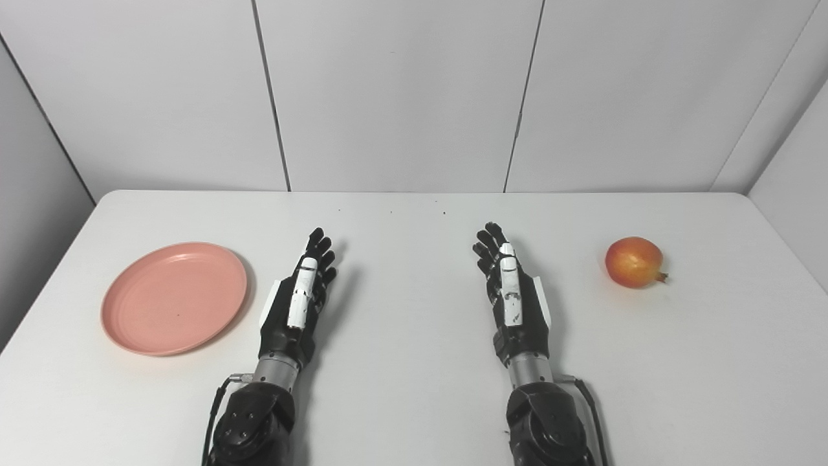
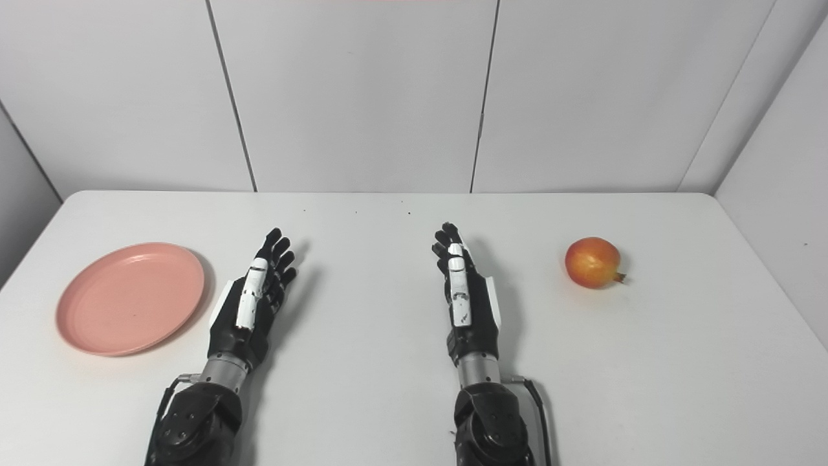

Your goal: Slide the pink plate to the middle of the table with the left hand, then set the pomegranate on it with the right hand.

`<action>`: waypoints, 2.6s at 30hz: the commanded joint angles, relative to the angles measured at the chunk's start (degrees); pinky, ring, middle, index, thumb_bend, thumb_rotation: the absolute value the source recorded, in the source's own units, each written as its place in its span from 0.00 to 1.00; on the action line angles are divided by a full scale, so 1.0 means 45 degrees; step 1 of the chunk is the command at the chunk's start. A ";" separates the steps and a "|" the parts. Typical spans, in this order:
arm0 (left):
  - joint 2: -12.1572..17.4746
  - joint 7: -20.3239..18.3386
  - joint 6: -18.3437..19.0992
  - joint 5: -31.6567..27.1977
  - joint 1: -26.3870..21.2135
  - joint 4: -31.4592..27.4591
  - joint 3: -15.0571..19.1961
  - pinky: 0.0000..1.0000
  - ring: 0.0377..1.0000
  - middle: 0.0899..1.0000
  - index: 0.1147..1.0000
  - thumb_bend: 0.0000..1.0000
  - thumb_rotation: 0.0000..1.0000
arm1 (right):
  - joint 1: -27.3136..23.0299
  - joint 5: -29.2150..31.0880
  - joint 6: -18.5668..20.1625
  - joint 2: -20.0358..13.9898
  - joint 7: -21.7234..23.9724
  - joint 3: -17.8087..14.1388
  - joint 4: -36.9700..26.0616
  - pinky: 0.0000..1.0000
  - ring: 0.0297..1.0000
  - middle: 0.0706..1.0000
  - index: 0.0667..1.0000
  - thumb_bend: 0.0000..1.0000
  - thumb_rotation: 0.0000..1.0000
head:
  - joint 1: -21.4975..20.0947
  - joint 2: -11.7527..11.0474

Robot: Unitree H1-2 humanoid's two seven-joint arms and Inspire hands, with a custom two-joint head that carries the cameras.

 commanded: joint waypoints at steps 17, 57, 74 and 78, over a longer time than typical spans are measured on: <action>0.0021 -0.0034 0.0103 0.0070 -0.0377 -0.0288 -0.0072 1.00 1.00 1.00 0.99 0.37 1.00 | 0.0441 0.0032 -0.0141 0.0025 0.0112 -0.0006 0.0320 0.97 0.91 0.91 0.91 0.56 0.98 | 0.0016 -0.0016; 0.0048 -0.0075 0.0107 0.0062 -0.0410 -0.0219 -0.0095 1.00 1.00 1.00 0.98 0.37 1.00 | 0.0417 -0.0175 -0.0038 0.0026 0.0025 -0.0014 0.0293 0.96 0.91 0.90 0.90 0.56 0.98 | 0.0173 -0.0041; -0.0864 0.1218 -0.0352 0.1859 -0.0212 0.0293 -0.0852 0.94 0.95 0.95 0.93 0.38 1.00 | 0.0785 0.0547 -0.0341 -0.0810 0.0515 -0.0444 0.0385 0.96 0.90 0.90 0.90 0.53 0.96 | 0.4406 -0.1404; -0.1071 0.1251 -0.0796 0.1855 -0.0325 0.0836 -0.0934 0.96 0.97 0.97 0.95 0.37 1.00 | 0.0831 0.0754 -0.0403 -0.1072 0.0757 -0.0503 0.0556 0.98 0.91 0.90 0.90 0.54 0.97 | 0.5190 -0.1929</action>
